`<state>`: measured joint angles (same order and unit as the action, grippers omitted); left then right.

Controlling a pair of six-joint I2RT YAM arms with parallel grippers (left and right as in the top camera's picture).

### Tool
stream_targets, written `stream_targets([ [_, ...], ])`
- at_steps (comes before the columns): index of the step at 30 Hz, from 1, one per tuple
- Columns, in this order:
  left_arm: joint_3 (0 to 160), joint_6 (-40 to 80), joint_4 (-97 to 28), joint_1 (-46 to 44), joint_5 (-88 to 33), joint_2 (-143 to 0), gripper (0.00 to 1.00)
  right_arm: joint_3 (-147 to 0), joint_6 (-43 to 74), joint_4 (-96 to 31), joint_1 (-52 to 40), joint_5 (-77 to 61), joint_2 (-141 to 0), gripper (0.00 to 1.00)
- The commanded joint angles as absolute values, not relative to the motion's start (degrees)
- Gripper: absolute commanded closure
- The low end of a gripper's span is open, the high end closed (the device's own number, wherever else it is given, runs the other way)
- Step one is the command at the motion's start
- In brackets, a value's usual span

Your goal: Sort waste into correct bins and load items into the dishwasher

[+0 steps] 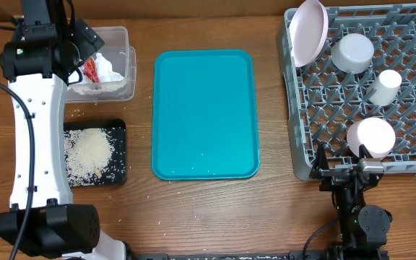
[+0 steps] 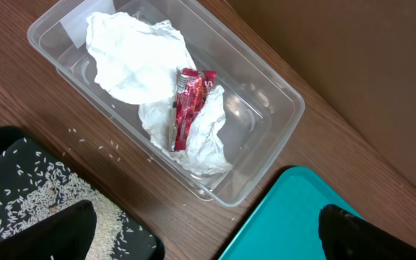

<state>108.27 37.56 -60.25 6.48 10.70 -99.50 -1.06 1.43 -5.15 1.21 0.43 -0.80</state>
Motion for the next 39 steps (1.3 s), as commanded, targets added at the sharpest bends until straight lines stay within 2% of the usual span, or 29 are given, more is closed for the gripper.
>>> stream_targets([
  [1,108.49,37.71,-60.2,6.46,10.63,-99.77,0.0,-0.47,1.04,-4.82,1.63,0.3,-0.16,0.0],
  [16,108.49,35.81,-60.69,6.46,11.53,-99.77,0.0,-0.47,1.04,-4.82,1.63,0.3,-0.16,0.0],
  [31,108.09,33.87,-78.96,6.28,7.88,-99.68,0.0,-0.47,1.04,-4.82,1.63,0.3,-0.16,0.0],
  [39,104.44,33.41,-73.14,1.1,12.12,-98.85,0.0,-0.47,1.06,-4.82,1.63,0.3,-0.16,0.0],
])
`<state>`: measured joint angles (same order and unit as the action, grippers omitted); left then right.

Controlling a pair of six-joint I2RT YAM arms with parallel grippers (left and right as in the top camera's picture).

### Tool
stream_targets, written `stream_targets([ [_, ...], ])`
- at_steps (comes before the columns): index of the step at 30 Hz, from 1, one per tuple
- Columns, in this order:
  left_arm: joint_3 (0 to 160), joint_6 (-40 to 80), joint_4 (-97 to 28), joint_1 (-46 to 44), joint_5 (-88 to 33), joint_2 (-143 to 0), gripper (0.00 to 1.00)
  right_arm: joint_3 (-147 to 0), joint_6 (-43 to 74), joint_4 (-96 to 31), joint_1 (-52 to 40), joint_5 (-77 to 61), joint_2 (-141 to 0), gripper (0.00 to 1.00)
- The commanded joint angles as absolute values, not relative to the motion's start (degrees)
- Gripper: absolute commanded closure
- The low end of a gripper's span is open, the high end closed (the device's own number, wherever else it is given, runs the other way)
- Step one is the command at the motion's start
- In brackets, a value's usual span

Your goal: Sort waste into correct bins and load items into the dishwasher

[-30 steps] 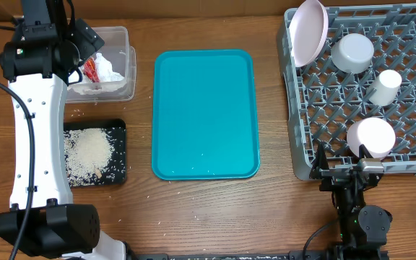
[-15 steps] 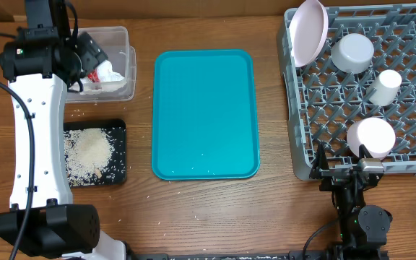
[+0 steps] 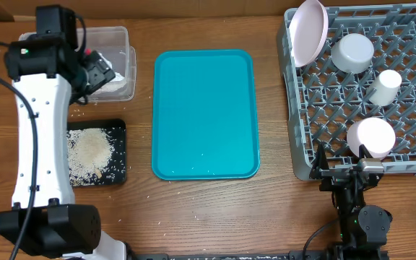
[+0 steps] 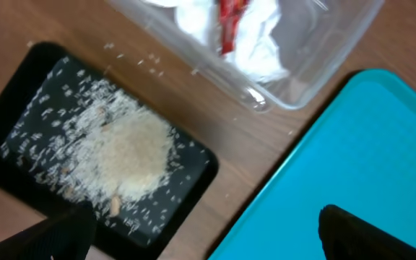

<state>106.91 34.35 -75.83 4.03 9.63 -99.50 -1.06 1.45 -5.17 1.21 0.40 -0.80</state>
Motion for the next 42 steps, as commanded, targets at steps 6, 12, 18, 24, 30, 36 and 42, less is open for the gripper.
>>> stream_targets([
  [6,93.51,32.93,-58.35,-3.81,14.02,-94.67,0.0,-0.47,1.06,-4.82,1.63,0.3,-0.16,0.0],
  [12,76.86,32.84,-47.81,-4.99,15.03,-88.18,0.0,-0.47,1.06,-4.82,1.63,0.3,-0.16,0.0],
  [18,62.7,35.38,-47.53,-4.99,11.94,-79.26,0.0,-0.47,1.06,-4.82,1.63,0.3,-0.16,0.0],
  [24,49.43,29.12,-37.1,-4.99,11.97,-70.19,0.0,-0.47,1.06,-4.82,1.63,0.3,-0.16,0.0],
  [30,34.59,9.93,-18.68,-4.99,5.98,-64.69,0.0,-0.47,1.06,-4.82,1.63,0.3,-0.16,0.0],
  [36,23.83,-0.8,-3.25,-4.99,-2.76,-64.55,0.0,-0.47,1.04,-4.82,1.63,0.3,-0.16,0.0],
  [42,19.81,-3.27,1.04,-4.89,-2.59,-61.01,0.0,-0.47,1.06,-4.82,1.63,0.3,-0.16,0.0],
])
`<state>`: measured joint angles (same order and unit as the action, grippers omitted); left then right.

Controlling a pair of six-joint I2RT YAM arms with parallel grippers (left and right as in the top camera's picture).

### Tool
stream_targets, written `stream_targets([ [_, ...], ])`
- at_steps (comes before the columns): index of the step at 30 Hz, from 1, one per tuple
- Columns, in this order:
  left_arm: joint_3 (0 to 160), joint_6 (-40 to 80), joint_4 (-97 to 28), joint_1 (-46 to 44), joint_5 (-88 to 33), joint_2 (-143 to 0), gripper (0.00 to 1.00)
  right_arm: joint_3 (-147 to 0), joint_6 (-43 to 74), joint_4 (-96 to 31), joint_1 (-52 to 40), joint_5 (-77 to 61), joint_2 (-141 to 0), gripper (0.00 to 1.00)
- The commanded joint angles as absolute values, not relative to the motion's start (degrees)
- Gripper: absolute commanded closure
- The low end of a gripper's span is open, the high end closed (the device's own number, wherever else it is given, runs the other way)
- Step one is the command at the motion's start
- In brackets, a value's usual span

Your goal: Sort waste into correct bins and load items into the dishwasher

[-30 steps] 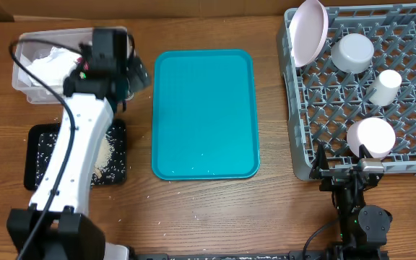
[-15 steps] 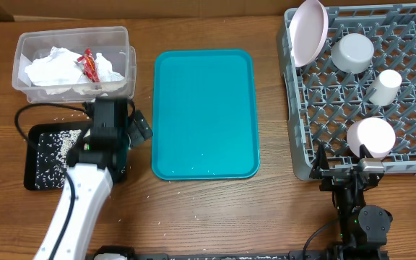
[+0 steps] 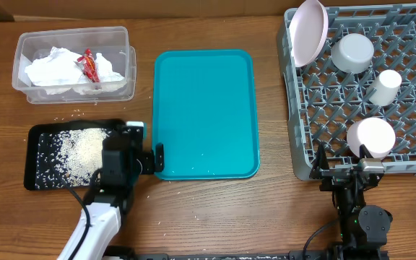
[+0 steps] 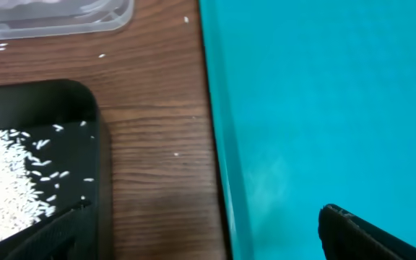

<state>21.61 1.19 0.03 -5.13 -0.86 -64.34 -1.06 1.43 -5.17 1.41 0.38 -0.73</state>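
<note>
The teal tray (image 3: 204, 114) lies bare at mid-table. At the back left a clear bin (image 3: 114, 35) holds white tissues (image 3: 49, 68) and a red wrapper (image 3: 89, 63). In front of it a black tray (image 3: 35, 162) carries loose rice (image 3: 81, 148). My left gripper (image 3: 141, 155) is open and holds nothing. It hangs low over the wood strip between the black tray (image 4: 85, 108) and the teal tray (image 4: 323, 94). In the left wrist view this gripper (image 4: 204, 231) spans that gap. My right gripper (image 3: 347, 173) rests at the grey dish rack's (image 3: 302, 123) front edge.
The rack holds a pink plate (image 3: 308, 32) standing on edge, a white bowl (image 3: 355, 53), a white cup (image 3: 385, 87) and another white bowl (image 3: 372, 136). Rice grains are scattered on the wood near the bin and the black tray.
My left arm has moved from beside the clear bin at the back left to the front. It now sits low between the black tray and the teal tray, still open. The right arm is unchanged.
First my left gripper was open above the clear bin with the tissues and red wrapper. Then it was over the bin's near edge and the rice tray. Now it is down at the teal tray's left edge, and nothing on the table has moved.
</note>
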Motion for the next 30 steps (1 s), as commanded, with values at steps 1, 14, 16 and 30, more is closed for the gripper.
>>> stream_targets([
  [1,19.16,-3.29,1.06,-4.89,-2.57,-59.83,0.0,-0.47,1.04,-4.82,1.63,0.3,-0.16,0.0],
  [14,5.65,-3.22,3.75,-4.89,-2.87,-41.34,0.0,-0.47,1.06,-4.82,1.63,0.3,-0.16,0.0],
  [16,3.44,-3.22,3.73,-4.89,-2.83,-38.28,0.0,-0.47,1.04,-4.82,1.63,0.3,-0.16,0.0],
  [30,0.27,-4.4,-4.43,-4.89,0.43,-22.33,0.0,-0.47,1.06,-4.82,1.63,0.3,-0.16,0.0],
])
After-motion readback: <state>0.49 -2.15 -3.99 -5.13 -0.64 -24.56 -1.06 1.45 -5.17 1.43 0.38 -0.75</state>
